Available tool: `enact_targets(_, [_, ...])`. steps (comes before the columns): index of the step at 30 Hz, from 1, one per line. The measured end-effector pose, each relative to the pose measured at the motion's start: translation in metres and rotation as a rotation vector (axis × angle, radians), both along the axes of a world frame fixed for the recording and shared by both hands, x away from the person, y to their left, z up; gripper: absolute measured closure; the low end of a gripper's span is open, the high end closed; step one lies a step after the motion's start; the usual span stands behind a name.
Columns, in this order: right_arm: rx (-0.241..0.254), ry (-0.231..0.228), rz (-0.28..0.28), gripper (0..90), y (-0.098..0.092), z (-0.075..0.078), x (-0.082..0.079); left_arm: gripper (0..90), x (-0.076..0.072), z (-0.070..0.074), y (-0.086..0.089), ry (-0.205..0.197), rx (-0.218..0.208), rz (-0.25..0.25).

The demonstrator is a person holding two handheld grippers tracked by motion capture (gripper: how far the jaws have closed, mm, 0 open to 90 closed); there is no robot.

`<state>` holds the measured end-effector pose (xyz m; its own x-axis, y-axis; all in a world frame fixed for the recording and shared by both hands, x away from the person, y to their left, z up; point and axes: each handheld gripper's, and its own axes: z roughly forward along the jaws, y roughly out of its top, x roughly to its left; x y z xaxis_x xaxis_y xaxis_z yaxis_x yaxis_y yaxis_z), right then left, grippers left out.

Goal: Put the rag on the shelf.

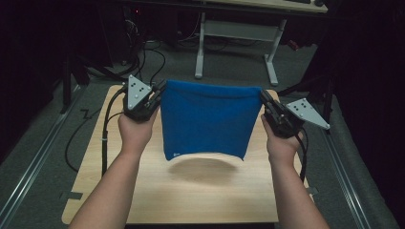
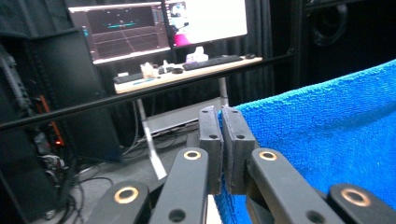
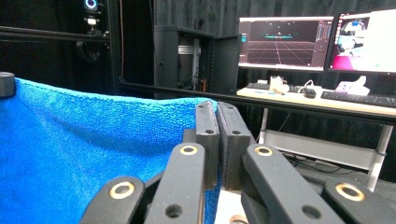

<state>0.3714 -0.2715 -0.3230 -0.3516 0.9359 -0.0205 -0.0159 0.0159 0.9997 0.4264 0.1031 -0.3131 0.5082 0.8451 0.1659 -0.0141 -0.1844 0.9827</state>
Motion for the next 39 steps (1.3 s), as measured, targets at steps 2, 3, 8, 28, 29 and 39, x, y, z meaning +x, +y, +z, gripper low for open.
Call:
enact_targets(2, [0.003,0.003,-0.003,88.6,0.001,0.002,0.007,88.0,0.005,0.003,-0.002,-0.005,0.024,0.014])
enact_targets(3, [0.005,0.008,-0.002,88.6,0.001,0.003,0.010,88.0,0.009,0.005,-0.002,-0.003,0.026,0.018])
enact_targets(8, [0.006,0.007,-0.001,88.6,0.004,0.011,0.025,88.0,0.027,0.012,-0.002,-0.004,0.035,0.047])
enact_targets(28, [-0.104,0.029,-0.073,88.7,0.015,0.031,0.093,87.9,0.084,0.027,-0.004,-0.016,0.071,0.092])
enact_targets(29, [-0.106,0.031,-0.077,88.7,0.016,0.032,0.096,87.9,0.086,0.027,-0.004,-0.020,0.073,0.096])
enact_targets(39, [-0.172,0.097,-0.085,88.7,0.027,0.015,0.126,87.9,0.110,-0.004,0.003,0.091,0.075,0.109])
